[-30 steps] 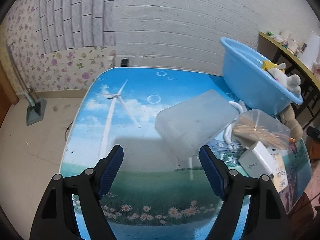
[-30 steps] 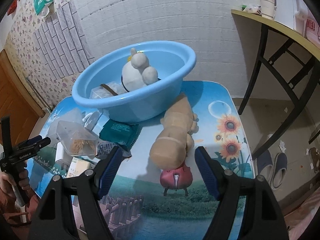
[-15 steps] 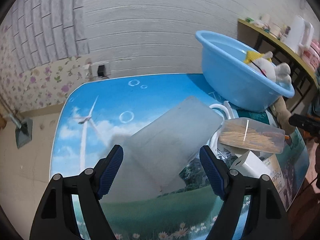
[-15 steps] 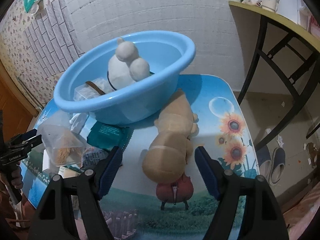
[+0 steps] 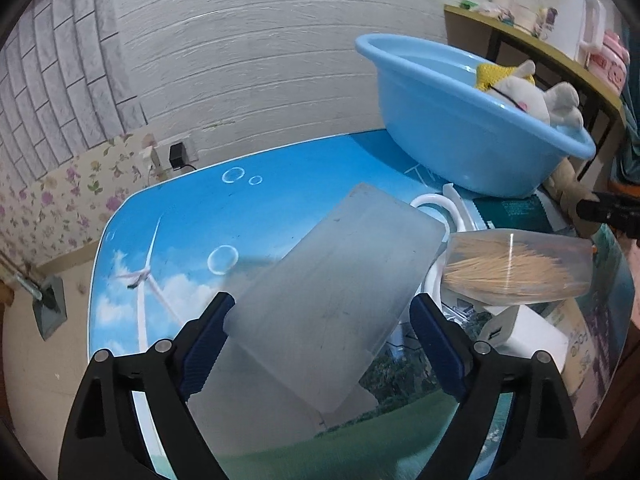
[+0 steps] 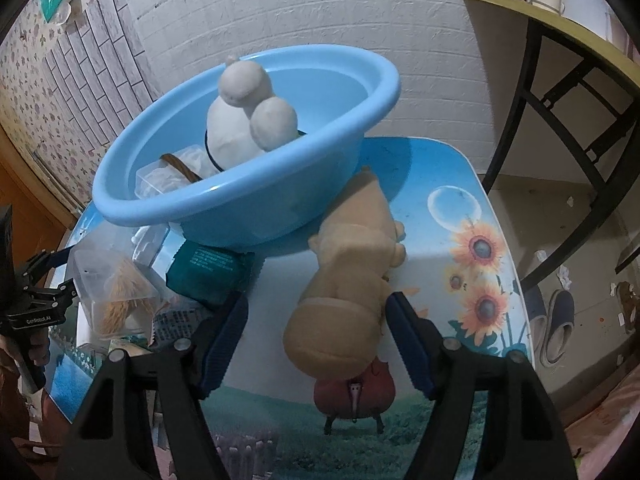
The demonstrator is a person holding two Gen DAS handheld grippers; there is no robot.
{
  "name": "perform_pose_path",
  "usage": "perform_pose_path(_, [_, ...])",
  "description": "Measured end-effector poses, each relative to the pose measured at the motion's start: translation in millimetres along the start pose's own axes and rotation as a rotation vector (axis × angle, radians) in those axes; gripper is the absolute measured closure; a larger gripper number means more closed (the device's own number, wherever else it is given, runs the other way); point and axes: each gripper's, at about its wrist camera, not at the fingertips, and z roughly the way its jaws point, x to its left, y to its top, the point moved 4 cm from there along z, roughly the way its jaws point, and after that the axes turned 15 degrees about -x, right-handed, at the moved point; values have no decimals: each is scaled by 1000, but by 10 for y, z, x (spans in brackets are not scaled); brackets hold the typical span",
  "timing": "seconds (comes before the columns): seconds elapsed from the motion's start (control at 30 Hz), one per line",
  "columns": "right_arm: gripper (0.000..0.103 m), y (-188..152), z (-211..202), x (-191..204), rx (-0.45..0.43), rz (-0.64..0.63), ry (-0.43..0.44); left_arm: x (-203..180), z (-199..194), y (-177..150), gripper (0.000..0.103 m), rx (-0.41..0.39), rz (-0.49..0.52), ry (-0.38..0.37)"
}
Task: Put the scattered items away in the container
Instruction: 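Grasp the frosted plastic lid with the left gripper while the right grasps the tan plush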
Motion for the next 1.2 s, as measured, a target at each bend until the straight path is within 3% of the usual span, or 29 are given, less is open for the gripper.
perform_pose_path(0.33, [33,-22,58,-76,9,12,-28,-32,66,4,13,-6,41,11])
perform_pose_path(0.4, [46,-10,43,-81,-2,0,-40,-51,51,1,15,-6,43,20])
perform_pose_path(0.43, [56,0,32,-83,-8,-9,-43,-60,34,-4,22,-8,42,15])
perform_pose_path(0.5, [59,4,15,-81,-9,-10,-32,-69,-11,-15,28,-12,40,20])
perform_pose_path(1.2, [61,-213,-458,129,-63,-38,57,-142,-604,-395,39,-27,-48,82])
